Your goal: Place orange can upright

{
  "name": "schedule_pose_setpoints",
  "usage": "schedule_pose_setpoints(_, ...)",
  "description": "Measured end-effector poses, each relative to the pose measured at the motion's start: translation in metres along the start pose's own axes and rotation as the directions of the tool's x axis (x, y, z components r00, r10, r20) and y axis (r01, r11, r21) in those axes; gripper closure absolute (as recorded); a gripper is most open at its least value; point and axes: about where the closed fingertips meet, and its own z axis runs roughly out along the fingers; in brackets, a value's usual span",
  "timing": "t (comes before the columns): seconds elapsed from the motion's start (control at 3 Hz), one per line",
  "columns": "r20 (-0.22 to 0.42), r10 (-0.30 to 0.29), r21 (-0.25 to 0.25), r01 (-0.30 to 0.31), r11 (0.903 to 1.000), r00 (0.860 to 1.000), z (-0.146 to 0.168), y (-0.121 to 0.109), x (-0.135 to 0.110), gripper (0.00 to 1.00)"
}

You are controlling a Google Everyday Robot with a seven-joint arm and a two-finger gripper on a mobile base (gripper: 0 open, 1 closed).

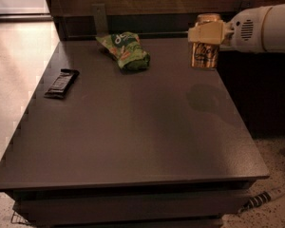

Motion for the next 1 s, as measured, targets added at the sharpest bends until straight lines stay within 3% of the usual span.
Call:
schedule_pose_setpoints(0.33,0.055,-0.116,-0.096,0.121,0.988,0.992,0.002,0.017,0.001,1.0)
schedule_pose_setpoints(0.67,0.1,-0.256,-0.147,0.268,0.952,0.962,0.005,0.027,0.009,1.0)
schedule_pose_setpoints(1.0,0.192,-0.416,-0.193,0.449,0.8723,0.889,0.011,0.033,0.026,1.0)
